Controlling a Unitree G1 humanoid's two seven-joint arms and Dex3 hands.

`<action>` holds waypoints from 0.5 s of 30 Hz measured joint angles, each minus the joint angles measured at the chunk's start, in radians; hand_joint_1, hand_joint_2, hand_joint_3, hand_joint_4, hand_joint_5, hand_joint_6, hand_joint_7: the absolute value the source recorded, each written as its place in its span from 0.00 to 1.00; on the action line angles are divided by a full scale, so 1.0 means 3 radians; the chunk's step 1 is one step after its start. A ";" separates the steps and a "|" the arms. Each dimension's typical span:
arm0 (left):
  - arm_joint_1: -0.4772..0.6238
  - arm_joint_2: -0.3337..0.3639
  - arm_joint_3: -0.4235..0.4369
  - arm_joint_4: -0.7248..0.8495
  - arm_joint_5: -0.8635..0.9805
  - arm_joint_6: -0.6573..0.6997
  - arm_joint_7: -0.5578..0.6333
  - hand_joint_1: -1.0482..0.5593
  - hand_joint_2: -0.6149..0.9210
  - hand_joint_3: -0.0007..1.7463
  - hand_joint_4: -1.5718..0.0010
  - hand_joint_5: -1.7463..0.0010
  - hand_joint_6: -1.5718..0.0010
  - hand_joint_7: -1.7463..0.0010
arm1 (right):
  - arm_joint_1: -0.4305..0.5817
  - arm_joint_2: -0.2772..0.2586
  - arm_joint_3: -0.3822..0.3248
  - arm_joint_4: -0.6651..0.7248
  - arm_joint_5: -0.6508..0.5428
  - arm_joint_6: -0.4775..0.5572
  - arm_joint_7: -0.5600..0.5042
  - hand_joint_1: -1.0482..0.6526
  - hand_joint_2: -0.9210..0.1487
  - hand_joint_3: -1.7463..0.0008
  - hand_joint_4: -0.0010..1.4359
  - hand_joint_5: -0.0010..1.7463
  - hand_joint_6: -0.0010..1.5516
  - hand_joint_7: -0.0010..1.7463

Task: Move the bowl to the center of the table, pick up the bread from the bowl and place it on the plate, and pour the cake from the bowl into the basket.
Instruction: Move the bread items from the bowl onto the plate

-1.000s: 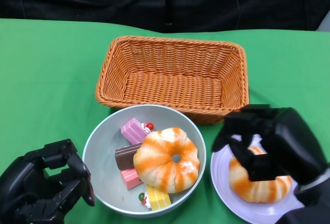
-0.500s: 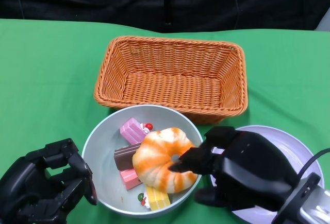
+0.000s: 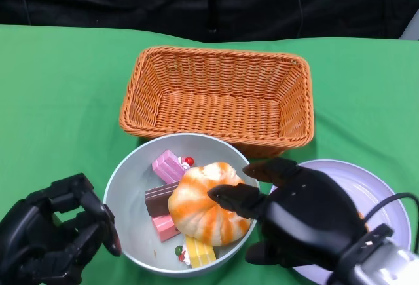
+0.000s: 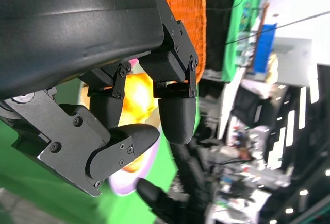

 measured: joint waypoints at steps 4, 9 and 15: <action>-0.0009 -0.0063 0.0046 0.0024 -0.0030 -0.0006 0.0000 0.54 0.63 0.70 0.51 0.07 0.49 0.31 | 0.0012 0.0146 0.0141 -0.0020 -0.0197 0.0197 0.0096 0.19 0.01 0.99 0.23 0.06 0.28 0.00; -0.0013 -0.0115 0.0090 0.0031 -0.0030 -0.0035 0.0030 0.52 0.70 0.60 0.49 0.05 0.47 0.30 | 0.0040 0.0176 0.0196 -0.0039 -0.0271 0.0303 0.0107 0.20 0.05 1.00 0.22 0.05 0.27 0.00; -0.0015 -0.0176 0.0096 0.0030 -0.0030 -0.0059 0.0060 0.52 0.72 0.56 0.48 0.03 0.46 0.30 | 0.0075 0.0194 0.0252 -0.0038 -0.0306 0.0360 0.0106 0.21 0.05 1.00 0.23 0.04 0.26 0.00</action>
